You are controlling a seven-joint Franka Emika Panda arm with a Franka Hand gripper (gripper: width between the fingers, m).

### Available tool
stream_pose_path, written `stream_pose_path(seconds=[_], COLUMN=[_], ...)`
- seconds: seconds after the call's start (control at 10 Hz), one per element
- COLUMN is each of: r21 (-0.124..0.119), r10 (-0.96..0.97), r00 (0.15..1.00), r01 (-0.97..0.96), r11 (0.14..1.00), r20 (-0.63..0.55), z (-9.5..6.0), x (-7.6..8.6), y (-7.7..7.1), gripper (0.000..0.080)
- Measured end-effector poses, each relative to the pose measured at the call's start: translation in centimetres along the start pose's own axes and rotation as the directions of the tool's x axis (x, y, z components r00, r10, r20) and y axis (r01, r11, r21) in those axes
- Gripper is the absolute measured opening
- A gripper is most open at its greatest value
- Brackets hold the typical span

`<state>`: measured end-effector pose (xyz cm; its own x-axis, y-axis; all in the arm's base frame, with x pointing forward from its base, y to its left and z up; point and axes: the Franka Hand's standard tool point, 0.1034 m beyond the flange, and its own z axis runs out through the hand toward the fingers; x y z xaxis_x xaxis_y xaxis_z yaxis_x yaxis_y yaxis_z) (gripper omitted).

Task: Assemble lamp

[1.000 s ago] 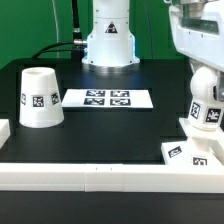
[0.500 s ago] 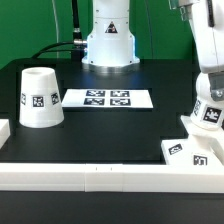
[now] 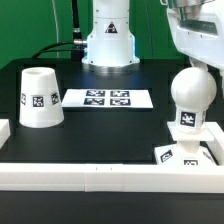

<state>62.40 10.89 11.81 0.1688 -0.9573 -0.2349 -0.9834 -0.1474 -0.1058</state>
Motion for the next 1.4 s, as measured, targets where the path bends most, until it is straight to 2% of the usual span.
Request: stream_pose_path(seconds=[0.3,0.4,0.5,0.6,0.8,1.1,1.2,1.4], r21=[0.0,-0.019,-0.063,-0.09,-0.127,-0.131,-0.123,-0.114], r10=[-0.244,-0.343,-0.469,-0.558,-0.72,-0.901,-0.939,-0.962], r00=[0.97,0.939,0.883,0.83,0.693,0.428,0.335,0.255], r01=[0.244,0.343,0.469,0.558,0.718,0.899,0.938,0.963], r11=[0.97,0.939,0.881,0.825,0.684,0.418,0.324,0.244], r20=[0.0,0.006,0.026,0.028,0.042,0.066,0.084,0.098], z=[0.0,0.0,-0.1,-0.2,-0.1,-0.6,-0.9,-1.0], x=[0.0,0.2,0.6,0.9,1.3,1.9,2.1,2.3], y=[0.0,0.3,1.0,1.3,1.8,1.4,1.1,0.8], gripper=[0.0699,0.0699,0.0699,0.0699,0.0699,0.0699,0.0699,0.0699])
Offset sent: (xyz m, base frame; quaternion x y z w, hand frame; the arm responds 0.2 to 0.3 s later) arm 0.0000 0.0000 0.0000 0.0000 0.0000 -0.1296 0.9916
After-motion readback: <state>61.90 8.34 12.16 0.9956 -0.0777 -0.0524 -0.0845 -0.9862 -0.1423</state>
